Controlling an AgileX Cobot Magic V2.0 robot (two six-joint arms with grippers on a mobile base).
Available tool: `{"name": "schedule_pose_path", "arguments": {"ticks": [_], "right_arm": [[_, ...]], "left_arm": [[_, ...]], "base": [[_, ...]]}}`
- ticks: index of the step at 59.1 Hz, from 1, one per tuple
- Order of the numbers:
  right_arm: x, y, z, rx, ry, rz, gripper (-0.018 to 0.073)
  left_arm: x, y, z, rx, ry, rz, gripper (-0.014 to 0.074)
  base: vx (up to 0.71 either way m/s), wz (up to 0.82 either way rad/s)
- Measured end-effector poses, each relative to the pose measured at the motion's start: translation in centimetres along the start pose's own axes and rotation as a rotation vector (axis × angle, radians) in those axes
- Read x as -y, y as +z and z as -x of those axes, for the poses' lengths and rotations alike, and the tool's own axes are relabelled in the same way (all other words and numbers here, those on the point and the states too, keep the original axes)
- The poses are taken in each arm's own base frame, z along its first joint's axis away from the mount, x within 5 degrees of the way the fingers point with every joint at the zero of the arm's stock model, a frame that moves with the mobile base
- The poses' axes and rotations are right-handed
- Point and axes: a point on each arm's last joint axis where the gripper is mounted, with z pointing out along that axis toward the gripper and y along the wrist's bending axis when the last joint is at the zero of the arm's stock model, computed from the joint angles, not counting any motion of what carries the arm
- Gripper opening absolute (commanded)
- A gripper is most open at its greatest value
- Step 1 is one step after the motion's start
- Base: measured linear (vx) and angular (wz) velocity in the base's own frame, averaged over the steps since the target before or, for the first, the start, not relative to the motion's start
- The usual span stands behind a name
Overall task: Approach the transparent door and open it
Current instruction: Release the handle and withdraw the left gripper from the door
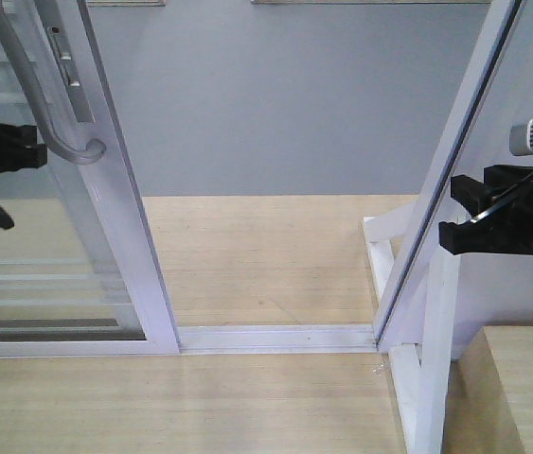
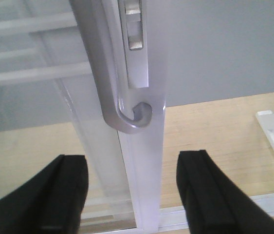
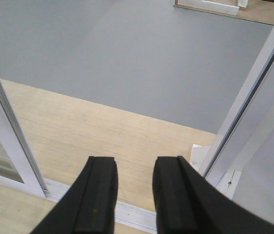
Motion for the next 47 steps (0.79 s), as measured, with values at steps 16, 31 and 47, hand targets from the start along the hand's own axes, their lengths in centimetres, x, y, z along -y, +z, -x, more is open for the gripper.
{"name": "schedule_pose_path", "arguments": {"ticks": [16,31,47], "right_arm": [[0.0,0.0,0.0,-0.003,0.0,-0.001,0.0281],[0.0,0.0,-0.1,-0.007,0.0,-0.001,0.0281],[0.0,0.0,-0.1,-0.013,0.0,-0.002,0.0281]], "left_arm": [[0.3,-5.8,-3.4,0.034,-0.037,-0.008,0.0514],[0.4,-6.2,-5.4,-0.014,-0.037,-0.013,0.0503],[0.3,-9.1,-6.5,0.11,0.029,0.014,0.023]], "base": [[0.0,0.0],[0.0,0.0],[0.0,0.0]]}}
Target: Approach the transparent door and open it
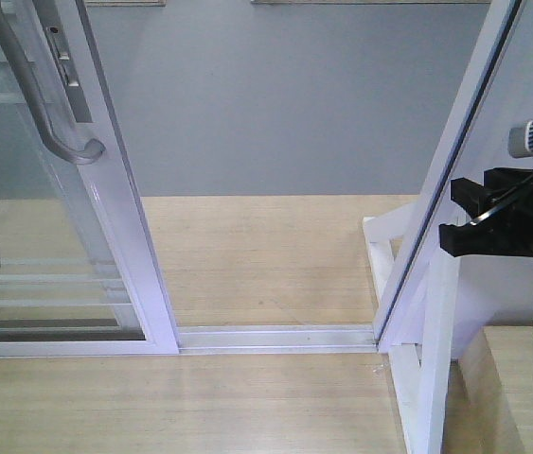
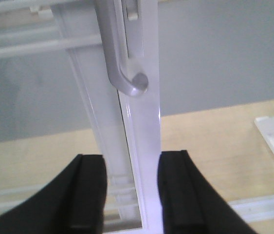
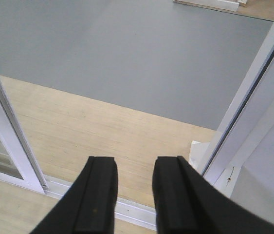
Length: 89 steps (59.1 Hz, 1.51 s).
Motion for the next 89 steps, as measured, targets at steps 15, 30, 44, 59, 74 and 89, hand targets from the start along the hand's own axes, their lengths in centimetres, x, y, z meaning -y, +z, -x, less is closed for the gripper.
{"name": "schedule_pose_path", "arguments": {"ticks": [15,30,44,59,74,89], "right_arm": [[0.0,0.0,0.0,-0.002,0.0,0.0,0.0281],[0.0,0.0,-0.1,-0.007,0.0,-0.001,0.0281],[0.0,-0.1,-0.1,-0.014,0.0,-0.003,0.0281],[0.0,-0.1,-0.2,-0.023,0.0,-0.005,0.0281],[0.1,-0.1,-0.2,-0.024,0.0,-0.005,0.0281],[0.7,-1.5,-2.2,-0.003,0.049,-0.033,0.0268]], "left_arm": [[0.3,-5.3,-3.9,0.198,0.061,0.026,-0.0008],[0.7,-7.1,-9.3,0.333,-0.068,0.02,-0.0007],[0.8,-7.4,-10.4,0.27,-0.075,0.01,-0.0007],[0.9,-7.3,-10.5,0.258,-0.077,0.007,-0.0007],[0.9,-7.3,-10.5,0.258,-0.076,0.006,-0.0007],[0.9,-7.3,-10.5,0.258,-0.076,0.006,-0.0007]], "base": [[0.0,0.0],[0.0,0.0],[0.0,0.0],[0.0,0.0],[0.0,0.0],[0.0,0.0]]}}
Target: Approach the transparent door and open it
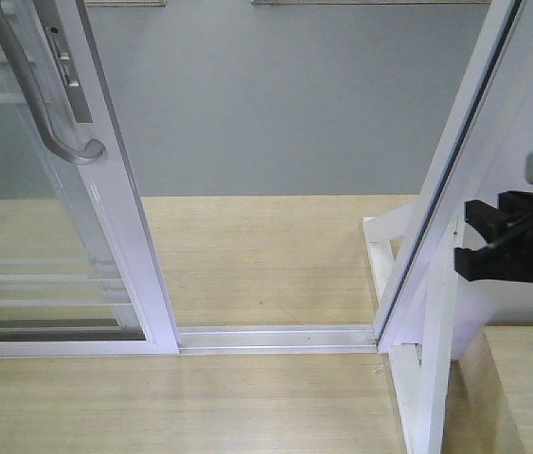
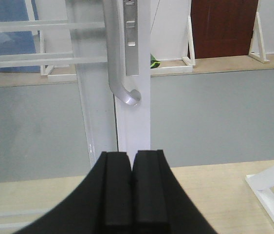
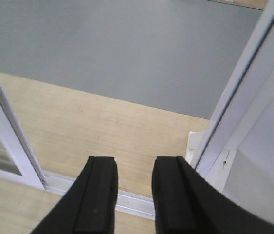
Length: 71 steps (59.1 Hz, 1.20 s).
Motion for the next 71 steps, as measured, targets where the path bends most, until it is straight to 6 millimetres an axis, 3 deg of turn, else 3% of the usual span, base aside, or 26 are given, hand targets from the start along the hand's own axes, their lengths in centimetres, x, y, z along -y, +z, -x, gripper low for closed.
{"name": "schedule_pose_path", "arguments": {"ticks": [9,23,30,43,71], "right_arm": [[1.3,-2.9,-3.8,0.069,0.137,-0.073,0.0219],[2.2,-5.8,-9.9,0.237,0.139,-0.244,-0.0015],[2.0,-6.3,-12.6,0.304,0.144,-0.302,-0.0011],[1.8,-6.9,-13.6,0.317,0.143,-0.31,-0.0011],[1.7,-7.1,-12.9,0.384,0.048,-0.316,-0.0008]], "left_arm": [[0.0,0.0,0.0,0.0,0.0,0.0,-0.0007],[0.0,0.0,0.0,0.0,0.0,0.0,-0.0007],[0.0,0.0,0.0,0.0,0.0,0.0,-0.0007],[0.0,0.0,-0.1,-0.006,0.0,0.0,-0.0007],[0.0,0.0,-0.1,-0.007,0.0,0.0,-0.0007]], "base": [[0.0,0.0],[0.0,0.0],[0.0,0.0],[0.0,0.0],[0.0,0.0]]}}
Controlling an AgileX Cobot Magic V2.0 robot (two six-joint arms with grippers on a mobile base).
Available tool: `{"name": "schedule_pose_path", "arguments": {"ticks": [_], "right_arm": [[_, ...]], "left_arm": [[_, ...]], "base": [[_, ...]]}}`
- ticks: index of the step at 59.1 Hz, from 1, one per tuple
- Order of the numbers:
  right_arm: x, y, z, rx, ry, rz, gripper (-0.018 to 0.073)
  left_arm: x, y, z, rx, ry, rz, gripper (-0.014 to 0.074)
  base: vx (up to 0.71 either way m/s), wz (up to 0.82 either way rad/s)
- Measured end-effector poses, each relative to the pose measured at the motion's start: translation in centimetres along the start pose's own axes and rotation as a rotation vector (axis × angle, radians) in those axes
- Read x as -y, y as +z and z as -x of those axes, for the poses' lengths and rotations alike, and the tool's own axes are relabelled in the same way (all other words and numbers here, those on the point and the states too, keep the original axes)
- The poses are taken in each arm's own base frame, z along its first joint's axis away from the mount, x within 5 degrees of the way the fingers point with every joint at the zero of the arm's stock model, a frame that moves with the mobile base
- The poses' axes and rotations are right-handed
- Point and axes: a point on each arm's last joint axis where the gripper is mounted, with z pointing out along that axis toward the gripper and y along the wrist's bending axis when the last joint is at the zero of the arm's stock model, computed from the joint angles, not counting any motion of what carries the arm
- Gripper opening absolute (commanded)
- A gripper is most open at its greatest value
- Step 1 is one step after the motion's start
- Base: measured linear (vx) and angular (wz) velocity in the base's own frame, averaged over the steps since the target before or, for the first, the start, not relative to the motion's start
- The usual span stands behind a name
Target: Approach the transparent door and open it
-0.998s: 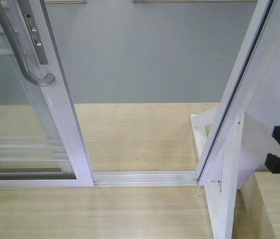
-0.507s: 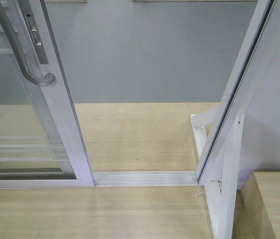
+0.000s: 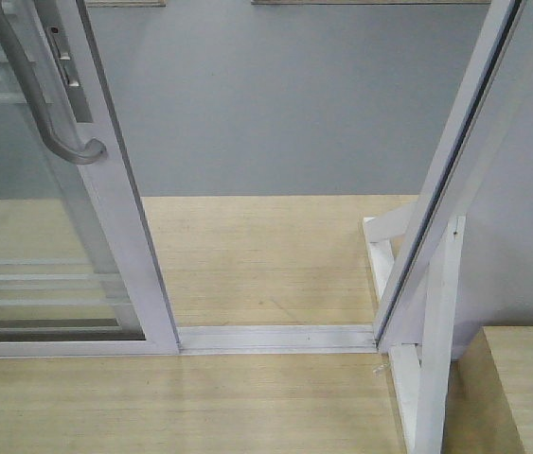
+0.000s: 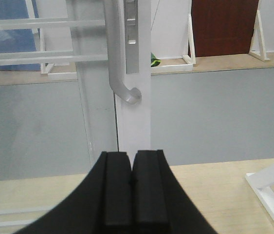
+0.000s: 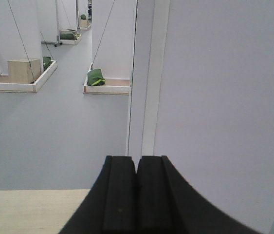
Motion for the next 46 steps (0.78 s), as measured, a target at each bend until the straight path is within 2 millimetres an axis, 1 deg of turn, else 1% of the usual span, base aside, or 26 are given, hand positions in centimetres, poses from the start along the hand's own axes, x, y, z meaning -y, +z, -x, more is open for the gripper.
{"name": "schedule_pose_path", "arguments": {"ticks": [46], "right_arm": [[0.0,0.0,0.0,0.0,0.0,0.0,-0.0008]], "left_arm": [[0.0,0.0,0.0,0.0,0.0,0.0,-0.0006]], "base": [[0.0,0.0]]}}
